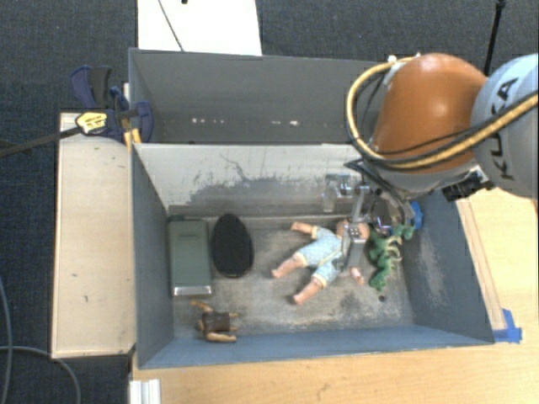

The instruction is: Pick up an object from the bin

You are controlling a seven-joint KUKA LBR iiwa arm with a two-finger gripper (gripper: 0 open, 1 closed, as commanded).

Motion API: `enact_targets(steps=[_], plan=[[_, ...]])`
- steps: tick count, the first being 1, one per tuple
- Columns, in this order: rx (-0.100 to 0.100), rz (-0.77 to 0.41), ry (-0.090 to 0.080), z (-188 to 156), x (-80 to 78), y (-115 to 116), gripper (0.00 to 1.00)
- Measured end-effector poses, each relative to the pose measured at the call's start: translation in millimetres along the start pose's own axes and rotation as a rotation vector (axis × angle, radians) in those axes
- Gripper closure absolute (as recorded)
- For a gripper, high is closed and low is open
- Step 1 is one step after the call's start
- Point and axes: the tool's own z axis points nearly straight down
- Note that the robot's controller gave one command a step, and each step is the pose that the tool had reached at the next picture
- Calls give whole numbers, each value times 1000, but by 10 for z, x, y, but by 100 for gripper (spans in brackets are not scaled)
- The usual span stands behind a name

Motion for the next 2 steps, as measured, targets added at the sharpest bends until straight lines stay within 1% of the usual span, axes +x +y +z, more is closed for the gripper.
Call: enact_targets(steps=[1, 2], plan=[[0, 1, -9, -46, -15, -3, 0], [1, -122, -11, 508, -7, -48, 0]])
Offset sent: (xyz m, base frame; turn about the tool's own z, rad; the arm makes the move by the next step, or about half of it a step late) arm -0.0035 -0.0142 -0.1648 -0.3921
